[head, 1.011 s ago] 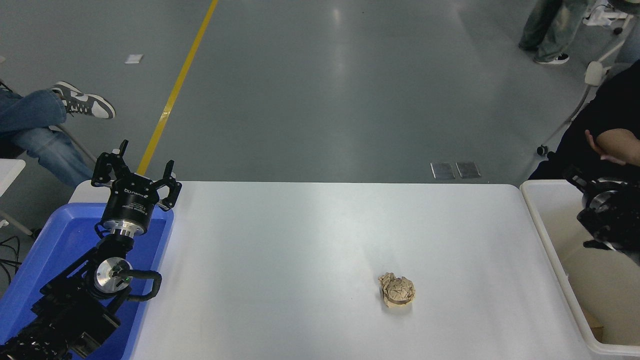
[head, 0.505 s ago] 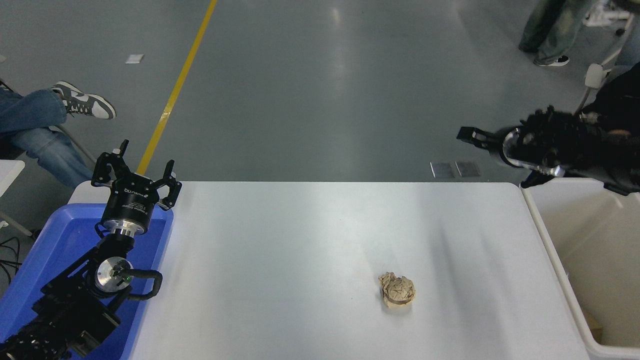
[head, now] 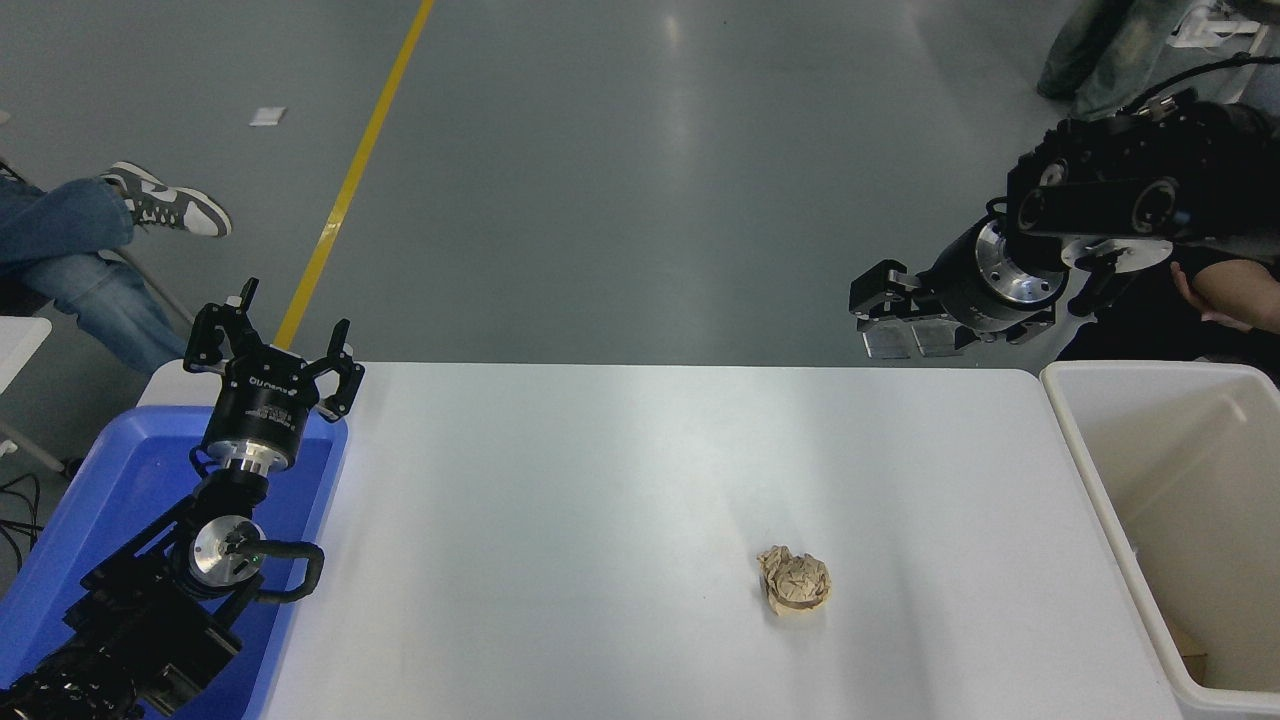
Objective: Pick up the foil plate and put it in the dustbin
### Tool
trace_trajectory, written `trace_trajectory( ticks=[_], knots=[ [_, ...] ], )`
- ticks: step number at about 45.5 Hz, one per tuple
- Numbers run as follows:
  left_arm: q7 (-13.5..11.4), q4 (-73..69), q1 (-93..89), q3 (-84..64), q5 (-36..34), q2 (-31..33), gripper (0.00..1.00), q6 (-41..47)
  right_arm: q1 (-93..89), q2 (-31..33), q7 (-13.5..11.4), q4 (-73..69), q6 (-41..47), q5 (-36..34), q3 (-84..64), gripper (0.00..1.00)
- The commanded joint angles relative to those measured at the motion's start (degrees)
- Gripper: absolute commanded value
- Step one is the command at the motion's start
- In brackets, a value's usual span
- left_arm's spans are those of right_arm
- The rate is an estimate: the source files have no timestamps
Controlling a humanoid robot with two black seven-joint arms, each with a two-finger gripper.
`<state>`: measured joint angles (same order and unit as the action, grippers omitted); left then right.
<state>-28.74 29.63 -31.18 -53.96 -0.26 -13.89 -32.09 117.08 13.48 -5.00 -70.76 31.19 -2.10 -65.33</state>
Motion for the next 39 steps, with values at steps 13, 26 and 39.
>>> trace_trajectory(
  ticks=[13,26,39],
  knots=[
    [0.0,0.0,0.0,0.1,0.0,0.0,0.98,0.0,12.1,-2.1,0.1,-9.0,8.8,-0.7,1.2,1.00],
    [0.0,0.0,0.0,0.0,0.0,0.0,0.98,0.0,12.5,-2.6,0.0,-9.2,8.7,-0.8,2.1,1.00],
    [0.0,0.0,0.0,0.0,0.0,0.0,0.98,0.0,12.4,-2.6,0.0,-9.2,8.7,-0.8,2.1,1.00]
  ],
)
